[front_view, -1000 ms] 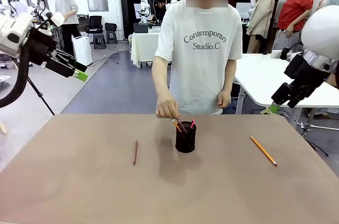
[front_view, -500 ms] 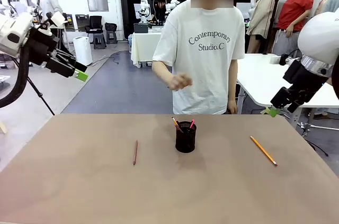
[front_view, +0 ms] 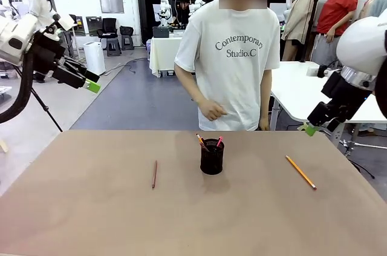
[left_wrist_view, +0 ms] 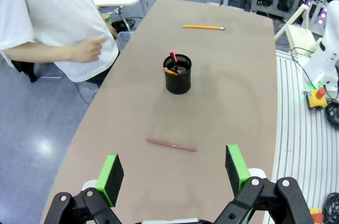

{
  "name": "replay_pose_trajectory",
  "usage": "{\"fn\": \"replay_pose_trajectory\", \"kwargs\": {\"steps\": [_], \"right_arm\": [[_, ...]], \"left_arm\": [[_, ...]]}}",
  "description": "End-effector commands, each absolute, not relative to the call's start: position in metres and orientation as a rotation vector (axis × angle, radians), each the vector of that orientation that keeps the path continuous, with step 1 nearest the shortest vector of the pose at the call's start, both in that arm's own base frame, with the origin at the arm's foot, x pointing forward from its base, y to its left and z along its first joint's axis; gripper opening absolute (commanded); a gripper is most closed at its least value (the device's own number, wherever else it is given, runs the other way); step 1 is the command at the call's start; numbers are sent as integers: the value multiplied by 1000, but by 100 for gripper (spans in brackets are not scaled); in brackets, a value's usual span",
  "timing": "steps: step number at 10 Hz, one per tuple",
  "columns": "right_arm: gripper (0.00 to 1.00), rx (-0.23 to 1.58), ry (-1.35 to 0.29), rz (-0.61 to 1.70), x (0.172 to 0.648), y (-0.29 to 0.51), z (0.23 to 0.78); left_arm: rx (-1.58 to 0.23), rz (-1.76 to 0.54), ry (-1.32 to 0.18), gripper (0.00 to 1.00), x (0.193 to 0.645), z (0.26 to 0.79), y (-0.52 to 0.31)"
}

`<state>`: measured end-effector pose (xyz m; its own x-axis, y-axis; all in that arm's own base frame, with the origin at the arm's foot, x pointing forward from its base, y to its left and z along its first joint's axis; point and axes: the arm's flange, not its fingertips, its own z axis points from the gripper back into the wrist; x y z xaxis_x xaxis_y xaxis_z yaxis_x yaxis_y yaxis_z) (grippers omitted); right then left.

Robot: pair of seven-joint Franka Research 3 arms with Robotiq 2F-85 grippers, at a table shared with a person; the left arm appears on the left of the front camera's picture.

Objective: Place the pens into the pen holder.
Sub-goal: Pick up a writing instrument from the table and place it into the Pen holder.

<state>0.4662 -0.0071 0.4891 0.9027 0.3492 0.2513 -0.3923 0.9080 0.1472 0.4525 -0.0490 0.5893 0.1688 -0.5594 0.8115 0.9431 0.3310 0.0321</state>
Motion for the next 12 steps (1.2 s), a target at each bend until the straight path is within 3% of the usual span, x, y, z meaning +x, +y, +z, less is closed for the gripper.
{"fn": "replay_pose_trajectory", "kwargs": {"steps": [1, 8, 12], "right_arm": [[100, 180, -129, 309, 494, -7, 479], [100, 101, 128, 197, 541, 8, 414], [100, 46, 100, 207, 559, 16, 372]], "left_arm": [[-554, -1149, -845, 100, 452, 590, -49], [-554, -1149, -845, 100, 452, 590, -49], [-554, -1149, -845, 100, 452, 590, -49]]}}
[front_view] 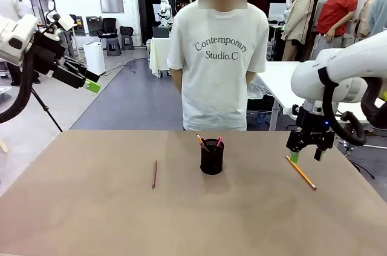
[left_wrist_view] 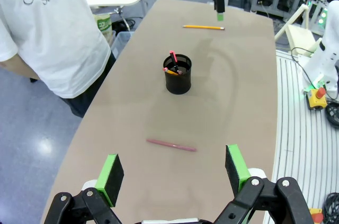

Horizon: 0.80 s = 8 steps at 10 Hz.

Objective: Place the pens into the pen holder.
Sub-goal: Pick up a writing instrument from the table and place it into the Pen holder.

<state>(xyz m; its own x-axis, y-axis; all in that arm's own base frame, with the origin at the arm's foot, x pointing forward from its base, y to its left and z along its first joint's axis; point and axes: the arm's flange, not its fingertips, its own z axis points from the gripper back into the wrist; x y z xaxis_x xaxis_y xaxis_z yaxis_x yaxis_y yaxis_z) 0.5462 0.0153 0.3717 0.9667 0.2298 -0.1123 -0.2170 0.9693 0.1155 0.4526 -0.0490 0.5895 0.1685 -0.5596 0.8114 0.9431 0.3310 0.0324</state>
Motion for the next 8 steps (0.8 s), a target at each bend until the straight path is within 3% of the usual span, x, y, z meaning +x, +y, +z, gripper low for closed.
{"fn": "replay_pose_trajectory", "kwargs": {"steps": [1, 8], "right_arm": [[100, 16, 83, 201, 563, 15, 362], [100, -60, 24, 227, 587, 7, 329]], "left_arm": [[-554, -1149, -845, 100, 452, 590, -49], [-554, -1149, -845, 100, 452, 590, -49]]}}
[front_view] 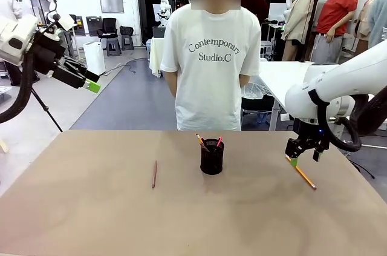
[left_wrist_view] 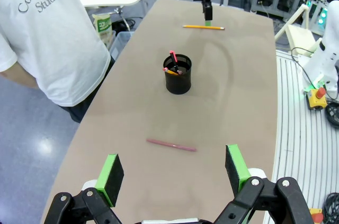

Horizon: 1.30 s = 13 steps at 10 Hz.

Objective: Place the pens into the pen holder.
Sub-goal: Pick up a writing instrument from the table and place it into the Pen holder.

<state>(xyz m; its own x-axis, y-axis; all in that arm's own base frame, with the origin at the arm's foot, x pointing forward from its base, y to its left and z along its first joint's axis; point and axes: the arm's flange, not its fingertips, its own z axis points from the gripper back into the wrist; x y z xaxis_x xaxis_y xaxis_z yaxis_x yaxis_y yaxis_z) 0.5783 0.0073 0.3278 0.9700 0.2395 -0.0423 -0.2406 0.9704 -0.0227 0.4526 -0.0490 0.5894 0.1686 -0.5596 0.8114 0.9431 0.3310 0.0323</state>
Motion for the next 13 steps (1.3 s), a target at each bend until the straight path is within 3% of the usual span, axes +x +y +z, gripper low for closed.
{"fn": "replay_pose_trajectory", "kwargs": {"steps": [1, 5, 13], "right_arm": [[100, -43, 19, 238, 588, 9, 326], [100, -37, -51, 226, 598, 13, 311], [100, -30, -38, 239, 598, 12, 301]], "left_arm": [[-554, -1149, -845, 100, 452, 590, -49], [-554, -1149, -845, 100, 452, 590, -49], [-554, -1149, -845, 100, 452, 590, -49]]}}
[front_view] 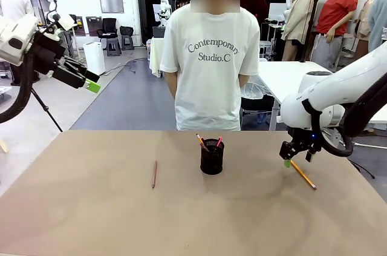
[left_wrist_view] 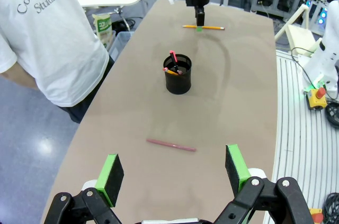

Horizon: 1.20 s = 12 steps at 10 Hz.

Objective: Place the pens into the pen holder.
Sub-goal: Pick up a writing instrument from the table and place it into the Pen holder.

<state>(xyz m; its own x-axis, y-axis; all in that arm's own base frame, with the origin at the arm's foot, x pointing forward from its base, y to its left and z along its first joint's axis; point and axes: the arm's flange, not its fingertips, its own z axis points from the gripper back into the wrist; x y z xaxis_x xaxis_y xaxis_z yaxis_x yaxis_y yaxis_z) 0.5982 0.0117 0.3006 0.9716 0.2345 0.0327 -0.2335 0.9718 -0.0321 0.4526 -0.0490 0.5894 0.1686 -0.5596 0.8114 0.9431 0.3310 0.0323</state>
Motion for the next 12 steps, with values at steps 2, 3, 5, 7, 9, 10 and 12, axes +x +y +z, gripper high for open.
{"fn": "replay_pose_trajectory", "kwargs": {"steps": [2, 3, 5, 7, 9, 10, 12], "right_arm": [[100, -29, -48, 236, 600, 12, 300], [100, -27, -57, 227, 603, 11, 298], [100, -22, -70, 218, 607, 10, 292], [100, -22, -87, 222, 613, 8, 288], [100, -24, -84, 219, 619, 8, 287], [100, -28, -90, 244, 619, 8, 287], [60, -24, -75, 252, 623, 6, 289]], "left_arm": [[-554, -1149, -845, 100, 452, 590, -49], [-554, -1149, -845, 100, 452, 590, -49], [-554, -1149, -845, 100, 452, 590, -49], [-554, -1149, -845, 100, 452, 590, -49], [-554, -1149, -845, 100, 452, 590, -49], [-554, -1149, -845, 100, 452, 590, -49], [-554, -1149, -845, 100, 452, 590, -49]]}}
